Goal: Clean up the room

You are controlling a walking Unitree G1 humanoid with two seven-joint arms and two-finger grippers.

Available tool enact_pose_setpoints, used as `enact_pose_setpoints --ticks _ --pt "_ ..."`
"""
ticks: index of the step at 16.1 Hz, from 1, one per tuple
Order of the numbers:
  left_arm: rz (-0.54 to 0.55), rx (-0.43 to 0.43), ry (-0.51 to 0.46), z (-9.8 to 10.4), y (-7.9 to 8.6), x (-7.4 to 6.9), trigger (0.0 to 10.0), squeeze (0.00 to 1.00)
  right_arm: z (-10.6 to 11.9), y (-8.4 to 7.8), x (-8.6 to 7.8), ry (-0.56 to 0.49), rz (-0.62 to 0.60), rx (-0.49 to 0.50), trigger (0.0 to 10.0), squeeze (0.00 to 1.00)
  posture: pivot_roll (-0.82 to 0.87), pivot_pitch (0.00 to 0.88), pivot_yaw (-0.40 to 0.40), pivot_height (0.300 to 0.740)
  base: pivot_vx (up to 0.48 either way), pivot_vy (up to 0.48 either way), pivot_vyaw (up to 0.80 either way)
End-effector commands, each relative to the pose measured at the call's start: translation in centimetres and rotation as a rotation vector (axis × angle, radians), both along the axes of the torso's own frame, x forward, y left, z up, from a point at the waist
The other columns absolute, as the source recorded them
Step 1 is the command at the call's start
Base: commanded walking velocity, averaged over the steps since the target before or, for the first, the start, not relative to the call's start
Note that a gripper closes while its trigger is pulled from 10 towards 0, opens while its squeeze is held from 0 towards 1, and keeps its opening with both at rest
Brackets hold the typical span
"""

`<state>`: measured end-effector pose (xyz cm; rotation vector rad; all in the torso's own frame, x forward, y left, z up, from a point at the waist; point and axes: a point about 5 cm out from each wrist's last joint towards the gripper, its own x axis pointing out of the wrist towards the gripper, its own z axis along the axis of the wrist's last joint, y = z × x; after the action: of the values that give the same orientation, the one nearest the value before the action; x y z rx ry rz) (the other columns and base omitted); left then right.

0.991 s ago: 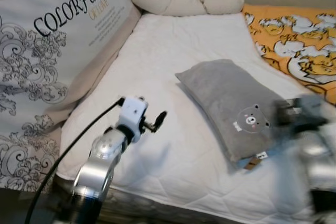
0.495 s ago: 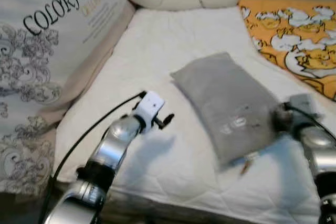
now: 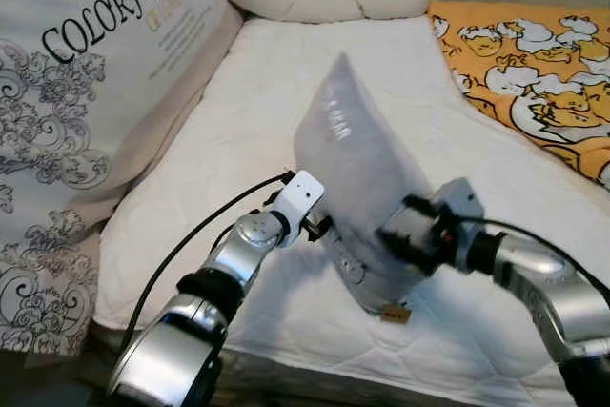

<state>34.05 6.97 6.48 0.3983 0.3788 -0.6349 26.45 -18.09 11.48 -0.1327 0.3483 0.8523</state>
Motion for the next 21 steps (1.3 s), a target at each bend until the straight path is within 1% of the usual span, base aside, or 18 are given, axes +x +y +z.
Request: enact_pose_setpoints --ticks 1,3,4,6,7,8,9,10,12,14,15,16,17,19,21 --pt "0.012 -0.021 -0.039 1.0 -0.3 0.7 10.0 0.00 0.0 0.9 -0.6 0.046 0.054 0.020 10.0 0.00 0.05 0.000 0.073 0.740 0.000 0.000 0.00" --pt "0.007 -0.013 -0.015 0.6 -0.3 0.5 10.0 0.00 -0.1 0.6 -0.2 0.034 0.008 -0.014 10.0 0.00 0.05 0.000 0.074 0.740 0.000 0.000 0.00" --pt "0.002 0.001 0.005 0.0 -0.4 0.3 10.0 0.00 -0.1 0.2 0.1 0.031 -0.034 -0.036 10.0 0.00 0.05 0.000 0.073 0.740 0.000 0.000 0.00" --pt "0.032 0.044 0.040 -1.3 -0.8 -0.4 10.0 0.00 -0.8 -2.5 1.2 0.064 -0.238 -0.140 10.0 0.00 0.04 0.000 0.072 0.740 0.000 0.000 0.00" --pt "0.074 0.084 0.031 -1.7 -0.8 -0.5 10.0 0.00 -1.8 -4.6 1.3 0.082 -0.342 -0.255 10.0 0.00 0.03 0.000 0.074 0.740 0.000 0.000 0.00" --pt "0.078 0.099 0.028 -1.8 -0.9 -0.5 10.0 0.00 -2.2 -5.4 1.2 0.087 -0.377 -0.306 10.0 0.00 0.03 0.000 0.074 0.740 0.000 0.000 0.00" --pt "0.064 0.108 0.031 -1.8 -1.4 -0.7 10.0 0.00 -2.8 -6.1 1.0 0.125 -0.413 -0.310 10.0 0.00 0.02 0.000 0.078 0.740 0.000 0.000 0.00" --pt "0.033 0.109 0.032 -1.8 -2.3 -0.9 10.0 0.00 -3.3 -6.3 0.5 0.155 -0.406 -0.316 10.0 0.00 0.01 0.000 0.080 0.740 0.000 0.000 0.00" --pt "-0.039 0.078 0.021 -1.4 -4.8 -1.3 10.0 0.00 -3.3 -5.5 0.3 0.162 -0.373 -0.275 10.0 0.00 -0.01 0.000 0.086 0.740 0.000 0.000 0.00" --pt "-0.084 0.071 0.007 -1.0 -6.5 -1.7 10.0 0.00 -2.9 -4.6 0.4 0.152 -0.342 -0.234 10.0 0.00 -0.01 0.000 0.090 0.740 0.000 0.000 0.00" --pt "-0.125 0.048 0.000 -0.5 -7.8 -2.0 10.0 0.00 -2.7 -4.2 0.4 0.149 -0.332 -0.218 10.0 0.00 -0.02 0.000 0.096 0.740 0.000 0.000 0.00" --pt "-0.173 0.000 -0.004 0.2 -9.4 -2.3 10.0 0.00 -2.6 -3.7 0.5 0.144 -0.320 -0.202 10.0 0.00 -0.02 0.000 0.098 0.740 0.000 0.000 0.00" --pt "-0.171 -0.149 0.009 1.8 -10.7 -2.0 10.0 0.00 -2.3 -3.0 0.7 0.131 -0.308 -0.165 10.0 0.00 -0.02 0.000 0.099 0.740 0.000 0.000 0.00" --pt "-0.151 -0.259 0.010 3.2 -10.7 -1.2 10.0 0.00 -1.8 -2.3 1.0 0.117 -0.307 -0.124 10.0 0.00 -0.02 0.000 0.099 0.740 0.000 0.000 0.00" --pt "-0.160 -0.323 0.004 4.3 -10.4 -0.6 10.0 0.00 -1.7 -1.6 1.3 0.114 -0.302 -0.089 10.0 0.00 0.00 0.000 0.095 0.740 0.000 0.000 0.00"
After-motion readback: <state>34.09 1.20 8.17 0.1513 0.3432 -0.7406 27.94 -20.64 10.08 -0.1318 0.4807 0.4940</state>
